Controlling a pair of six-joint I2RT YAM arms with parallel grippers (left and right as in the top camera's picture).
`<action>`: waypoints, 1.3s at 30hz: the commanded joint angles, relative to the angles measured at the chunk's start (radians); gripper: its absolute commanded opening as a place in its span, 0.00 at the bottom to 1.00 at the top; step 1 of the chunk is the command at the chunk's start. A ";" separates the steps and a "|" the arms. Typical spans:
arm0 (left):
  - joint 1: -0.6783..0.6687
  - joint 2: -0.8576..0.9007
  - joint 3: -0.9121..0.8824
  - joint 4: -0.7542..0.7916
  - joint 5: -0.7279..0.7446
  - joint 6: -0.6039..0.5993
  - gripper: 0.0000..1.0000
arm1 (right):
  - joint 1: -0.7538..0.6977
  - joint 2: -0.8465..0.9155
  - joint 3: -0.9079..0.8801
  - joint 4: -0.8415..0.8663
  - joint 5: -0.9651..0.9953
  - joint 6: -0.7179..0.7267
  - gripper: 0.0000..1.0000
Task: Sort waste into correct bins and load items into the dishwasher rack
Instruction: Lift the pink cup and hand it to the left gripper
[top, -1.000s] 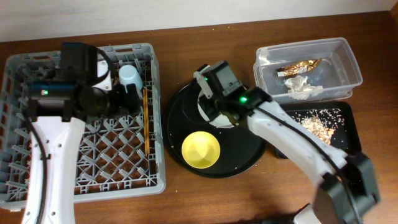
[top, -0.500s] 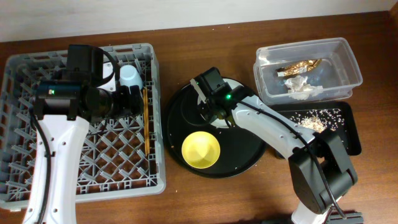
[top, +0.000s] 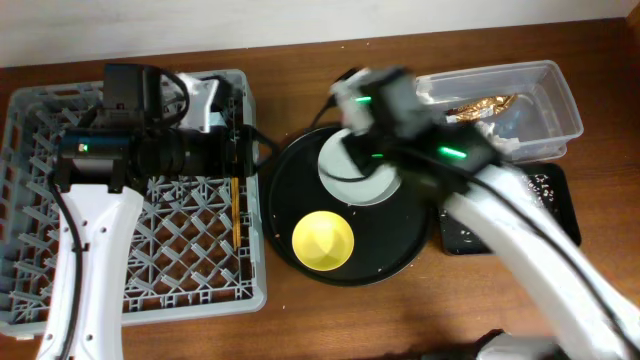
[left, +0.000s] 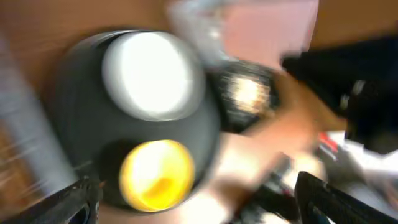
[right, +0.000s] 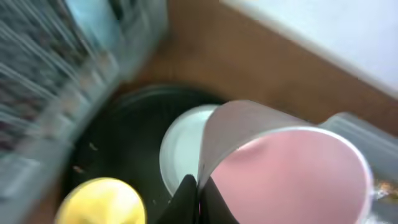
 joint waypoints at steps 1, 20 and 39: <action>-0.002 -0.001 0.001 0.027 0.499 0.248 0.97 | -0.185 -0.176 0.021 -0.035 -0.351 0.008 0.04; -0.154 -0.001 0.001 0.223 0.570 0.261 0.96 | -0.444 -0.123 0.018 -0.173 -1.448 -0.338 0.04; -0.188 -0.001 0.001 0.274 0.655 0.260 0.34 | -0.446 -0.119 -0.004 -0.155 -1.372 -0.378 0.47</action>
